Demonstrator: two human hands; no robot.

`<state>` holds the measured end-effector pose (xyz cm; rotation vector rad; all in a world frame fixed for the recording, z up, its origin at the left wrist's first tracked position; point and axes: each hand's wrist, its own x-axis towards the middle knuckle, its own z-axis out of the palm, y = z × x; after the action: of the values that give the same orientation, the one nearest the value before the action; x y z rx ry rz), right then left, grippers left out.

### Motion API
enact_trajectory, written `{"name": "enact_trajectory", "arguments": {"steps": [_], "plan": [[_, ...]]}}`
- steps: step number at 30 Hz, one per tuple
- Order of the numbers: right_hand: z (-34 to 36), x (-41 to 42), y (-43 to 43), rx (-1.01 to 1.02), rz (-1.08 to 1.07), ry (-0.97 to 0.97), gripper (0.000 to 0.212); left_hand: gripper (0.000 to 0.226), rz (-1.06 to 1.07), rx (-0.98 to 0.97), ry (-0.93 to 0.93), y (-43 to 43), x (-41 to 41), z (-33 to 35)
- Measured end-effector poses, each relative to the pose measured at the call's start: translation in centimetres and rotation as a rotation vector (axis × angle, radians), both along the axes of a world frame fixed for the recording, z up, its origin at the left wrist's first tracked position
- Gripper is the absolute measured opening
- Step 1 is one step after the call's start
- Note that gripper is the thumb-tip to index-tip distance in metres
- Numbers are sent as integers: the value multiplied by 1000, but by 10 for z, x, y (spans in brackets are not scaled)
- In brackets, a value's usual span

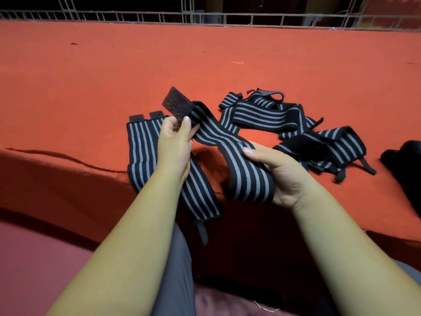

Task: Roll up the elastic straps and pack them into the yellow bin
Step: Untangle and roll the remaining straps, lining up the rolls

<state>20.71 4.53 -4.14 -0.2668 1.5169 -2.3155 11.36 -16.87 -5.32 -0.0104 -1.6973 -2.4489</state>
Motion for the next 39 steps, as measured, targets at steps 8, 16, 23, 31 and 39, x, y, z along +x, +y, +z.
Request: {"name": "enact_trajectory", "arguments": {"steps": [8, 16, 23, 31, 39], "plan": [[1, -3, 1, 262, -84, 0, 44, 13, 39, -232, 56, 1, -5, -10], [-7, -6, -9, 530, -147, 67, 57, 20, 65, -330, 96, -6, -15, -11], [-14, -14, -12, 806, -138, 162, 47, 1, 109, -350, 97, -15, -32, 0], [-14, -35, -31, 1059, -250, 262, 31, 4, 142, -441, -13, -24, -83, 12], [-15, -53, -44, 1373, -251, 289, 14, 16, 197, -549, -240, -27, -135, 9]]}}
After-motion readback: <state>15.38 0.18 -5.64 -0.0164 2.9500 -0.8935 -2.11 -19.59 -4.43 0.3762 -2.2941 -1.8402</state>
